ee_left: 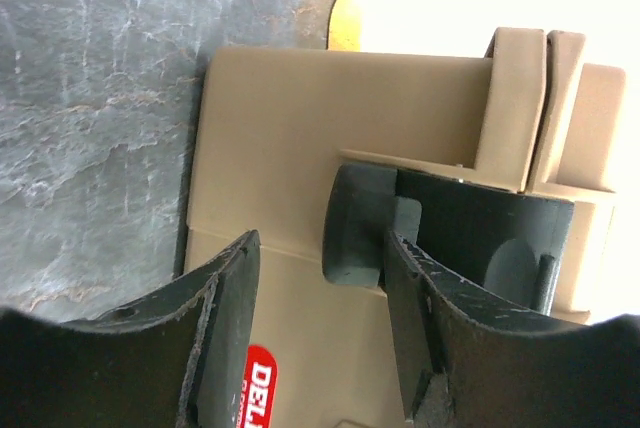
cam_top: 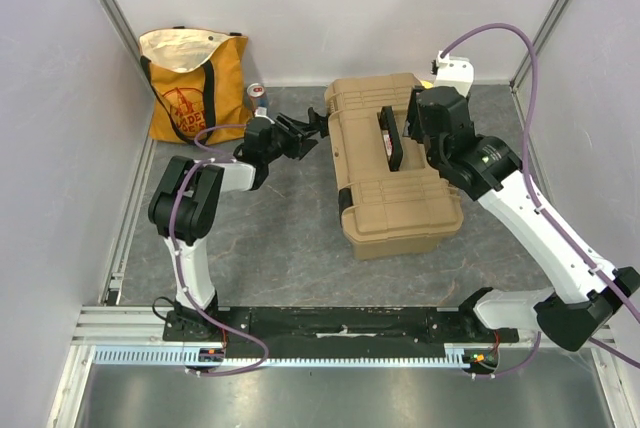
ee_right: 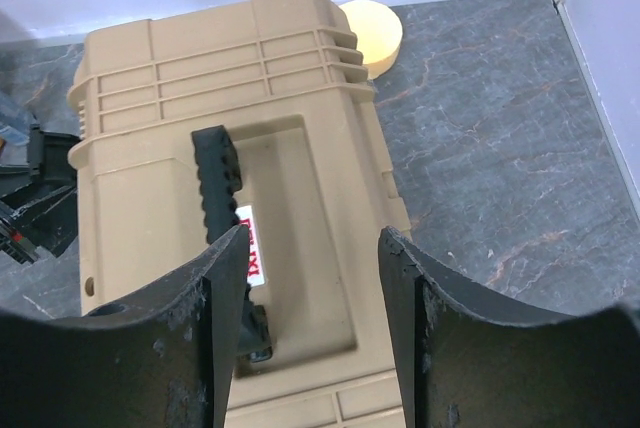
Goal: Pack the tool kit
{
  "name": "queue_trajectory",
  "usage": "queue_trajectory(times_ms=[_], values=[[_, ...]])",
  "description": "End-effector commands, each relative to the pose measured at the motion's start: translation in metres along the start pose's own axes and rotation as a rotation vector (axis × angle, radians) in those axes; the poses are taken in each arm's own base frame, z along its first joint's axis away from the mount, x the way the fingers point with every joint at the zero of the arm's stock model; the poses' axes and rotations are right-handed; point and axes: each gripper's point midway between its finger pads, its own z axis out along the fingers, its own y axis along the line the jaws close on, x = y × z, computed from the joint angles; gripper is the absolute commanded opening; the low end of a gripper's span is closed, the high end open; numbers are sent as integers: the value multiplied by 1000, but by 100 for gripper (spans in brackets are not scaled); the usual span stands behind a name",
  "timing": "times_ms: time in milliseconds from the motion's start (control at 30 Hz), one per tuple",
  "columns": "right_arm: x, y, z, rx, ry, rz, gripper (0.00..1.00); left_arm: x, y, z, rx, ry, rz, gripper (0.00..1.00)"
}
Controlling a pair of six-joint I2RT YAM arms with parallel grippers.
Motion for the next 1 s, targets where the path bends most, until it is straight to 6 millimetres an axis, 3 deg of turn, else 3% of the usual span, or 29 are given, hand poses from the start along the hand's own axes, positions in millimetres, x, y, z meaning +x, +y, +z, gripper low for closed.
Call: queue_trajectory(times_ms=[0, 367, 800, 967], values=[[0, 3, 7, -37, 4, 45, 61, 9, -47, 12, 192, 50, -19, 58], [9, 9, 10, -68, 29, 45, 62, 15, -58, 10, 322, 10, -119, 57], [5, 13, 6, -97, 24, 42, 61, 33, -37, 19, 346, -12, -366, 55], [4, 15, 7, -107, 23, 40, 61, 31, -50, 16, 472, -26, -432, 56]])
